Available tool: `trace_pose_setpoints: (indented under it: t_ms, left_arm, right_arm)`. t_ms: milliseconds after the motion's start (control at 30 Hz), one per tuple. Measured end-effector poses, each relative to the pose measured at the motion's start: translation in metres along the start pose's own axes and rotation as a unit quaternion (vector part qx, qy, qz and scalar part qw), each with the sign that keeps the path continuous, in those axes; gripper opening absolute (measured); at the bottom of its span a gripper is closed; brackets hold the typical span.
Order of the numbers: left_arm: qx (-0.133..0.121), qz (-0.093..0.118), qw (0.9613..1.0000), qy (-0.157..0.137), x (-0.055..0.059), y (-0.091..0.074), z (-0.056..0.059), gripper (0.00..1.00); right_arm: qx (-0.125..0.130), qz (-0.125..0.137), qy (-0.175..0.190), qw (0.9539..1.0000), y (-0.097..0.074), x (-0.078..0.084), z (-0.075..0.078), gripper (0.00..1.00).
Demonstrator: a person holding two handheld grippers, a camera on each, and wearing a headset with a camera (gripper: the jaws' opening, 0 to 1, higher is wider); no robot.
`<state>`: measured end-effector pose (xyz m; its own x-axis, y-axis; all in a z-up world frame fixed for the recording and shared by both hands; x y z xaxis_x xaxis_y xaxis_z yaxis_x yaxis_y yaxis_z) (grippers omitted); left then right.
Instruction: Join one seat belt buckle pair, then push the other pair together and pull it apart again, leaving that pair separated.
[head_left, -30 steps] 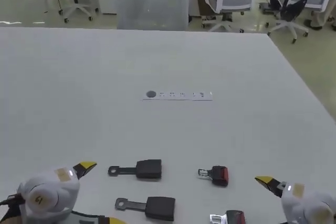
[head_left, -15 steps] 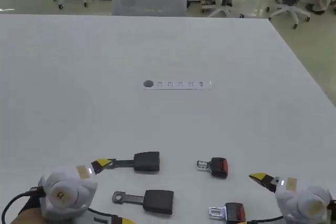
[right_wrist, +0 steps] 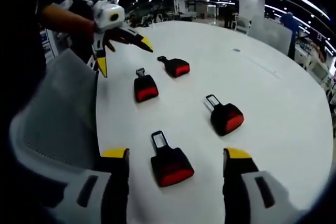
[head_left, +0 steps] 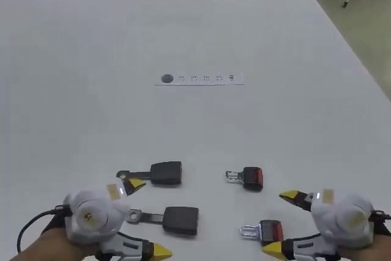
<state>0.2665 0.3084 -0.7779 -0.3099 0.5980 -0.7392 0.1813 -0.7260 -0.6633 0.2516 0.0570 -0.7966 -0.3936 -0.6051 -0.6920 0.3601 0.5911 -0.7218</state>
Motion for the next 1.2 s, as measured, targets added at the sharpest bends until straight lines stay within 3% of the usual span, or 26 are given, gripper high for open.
trace_pose_setpoints:
  t_ms: [100,167,233,400,467,567,633,733,833,867,900,1000,1067,1200]
  left_arm:
    - [0.013,-0.001,0.9999,0.005,0.0,0.011,0.003,0.88]
    - [0.026,-0.023,0.9988,0.035,0.004,0.021,0.004,0.85]
    - [0.042,-0.028,0.9977,0.044,0.002,0.029,0.007,0.84]
    - [0.05,-0.049,0.994,0.083,0.008,0.044,0.006,0.77]
    - [0.049,-0.069,0.9887,0.124,0.012,0.047,0.002,0.73]
    - [0.055,-0.076,0.9887,0.116,0.017,0.054,0.001,0.67]
    - [0.056,-0.087,0.9867,0.126,0.02,0.056,0.0,0.66]
    - [0.069,-0.066,0.9876,0.124,0.018,0.059,0.001,0.64]
    - [0.081,-0.065,0.9889,0.106,0.021,0.06,0.003,0.6]
    - [0.09,-0.052,0.986,0.13,0.018,0.061,0.004,0.58]
    - [0.093,-0.058,0.986,0.126,0.02,0.06,0.005,0.57]
    - [0.094,-0.057,0.9859,0.127,0.018,0.06,0.002,0.54]
    - [0.09,-0.058,0.9861,0.127,0.017,0.06,0.0,0.5]
    - [0.09,-0.049,0.9871,0.123,0.014,0.056,0.004,0.38]
  right_arm:
    - [-0.017,-0.008,-0.003,0.9998,0.003,0.005,-0.004,0.73]
    - [-0.032,-0.024,-0.009,0.9992,0.007,0.012,-0.008,0.69]
    - [-0.034,-0.026,-0.012,0.999,0.009,0.014,-0.007,0.68]
    - [-0.034,-0.036,-0.021,0.9985,0.014,0.019,-0.002,0.67]
    - [-0.037,-0.039,-0.021,0.9984,0.014,0.021,0.0,0.65]
    - [-0.042,-0.046,-0.036,0.9974,0.015,0.023,0.0,0.61]
    - [-0.047,-0.05,-0.04,0.9968,0.015,0.025,-0.001,0.58]
    - [-0.063,-0.061,-0.053,0.9947,0.015,0.028,-0.003,0.56]
    - [-0.067,-0.064,-0.072,0.9931,0.016,0.03,-0.004,0.51]
    - [-0.07,-0.063,-0.056,0.994,0.016,0.028,-0.003,0.51]
    - [-0.07,-0.063,-0.046,0.9945,0.016,0.026,-0.003,0.49]
    - [-0.068,-0.066,-0.086,0.9918,0.019,0.026,0.0,0.42]
    - [-0.073,-0.067,-0.087,0.9913,0.02,0.026,-0.001,0.38]
    - [-0.083,-0.065,-0.097,0.9897,0.02,0.025,0.0,0.37]
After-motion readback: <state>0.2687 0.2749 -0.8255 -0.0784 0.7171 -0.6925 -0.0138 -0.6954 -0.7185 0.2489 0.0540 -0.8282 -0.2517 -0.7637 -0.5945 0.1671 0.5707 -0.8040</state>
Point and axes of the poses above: the centre of the closed fingertips' face, and the gripper's own axes: y roughly forward along the fingers, z roughly to its right, x roughly out of its underside, the point moved 4 cm from there along -y, roughly backward along the fingers, and after that the axes turned 5 degrees about x, right-handed, at the moved point
